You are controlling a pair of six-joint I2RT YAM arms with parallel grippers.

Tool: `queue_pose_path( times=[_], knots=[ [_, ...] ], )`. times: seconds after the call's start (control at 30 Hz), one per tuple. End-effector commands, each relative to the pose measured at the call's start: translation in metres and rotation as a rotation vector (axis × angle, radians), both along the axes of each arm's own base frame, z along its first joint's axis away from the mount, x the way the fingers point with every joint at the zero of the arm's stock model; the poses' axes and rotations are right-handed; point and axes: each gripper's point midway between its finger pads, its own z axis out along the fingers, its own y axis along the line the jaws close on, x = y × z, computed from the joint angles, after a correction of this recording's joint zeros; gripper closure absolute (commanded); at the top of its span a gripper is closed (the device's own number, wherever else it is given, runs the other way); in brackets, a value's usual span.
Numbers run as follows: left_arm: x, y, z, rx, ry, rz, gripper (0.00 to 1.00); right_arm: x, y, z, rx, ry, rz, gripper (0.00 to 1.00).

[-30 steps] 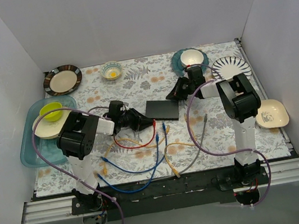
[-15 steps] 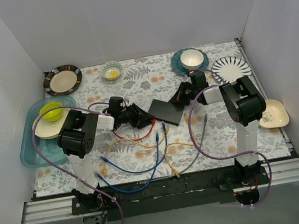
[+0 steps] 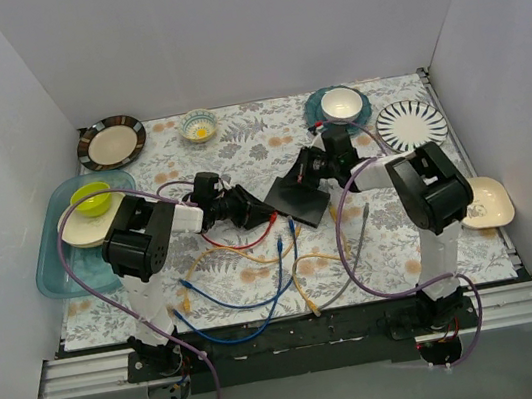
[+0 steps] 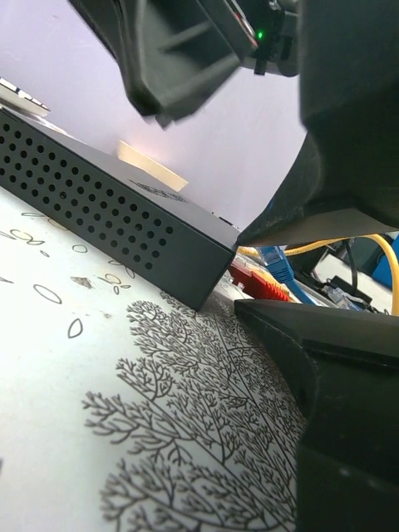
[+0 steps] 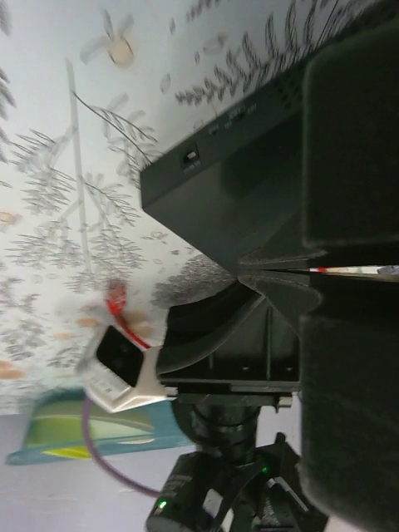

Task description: Pull the plug from the switch port

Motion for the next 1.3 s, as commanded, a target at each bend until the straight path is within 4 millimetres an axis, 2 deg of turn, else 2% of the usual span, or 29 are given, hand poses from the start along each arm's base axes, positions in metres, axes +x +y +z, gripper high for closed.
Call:
queue_pose_path(
  times=[0.0,0.17,0.33,0.6,0.7,0.77,0.93,1.1,1.27],
  knots=[
    [-0.016,0.024,-0.052,0.159,0.083,0.034,0.69,-0.023,0.021,-0.017,0.058,0.094,0.105,0.99],
    [-0.016,0.024,-0.053,0.163,0.069,0.02,0.72,-0.035,0.015,-0.046,0.012,0.175,0.107,0.99],
    [-0.012,0.027,-0.052,0.209,0.031,0.015,0.69,-0.042,0.01,-0.066,-0.024,0.228,0.101,0.99],
    [0.003,0.05,-0.057,0.406,-0.077,0.014,0.65,-0.046,0.001,-0.082,-0.103,0.247,0.093,0.99],
    [0.006,0.056,-0.05,0.447,-0.139,0.021,0.66,-0.044,-0.005,-0.086,-0.162,0.238,0.09,0.99],
    [0.006,0.056,-0.046,0.456,-0.17,0.014,0.66,-0.046,-0.009,-0.091,-0.186,0.25,0.086,0.99],
    [-0.003,0.039,-0.046,0.435,-0.184,-0.045,0.68,-0.049,-0.012,-0.099,-0.204,0.273,0.081,0.99],
    [-0.017,0.021,-0.048,0.378,-0.167,-0.092,0.69,-0.05,-0.013,-0.099,-0.205,0.274,0.08,0.99],
    [-0.033,0.016,-0.046,0.315,-0.149,-0.131,0.67,-0.048,-0.012,-0.096,-0.203,0.267,0.082,0.99]
  ],
)
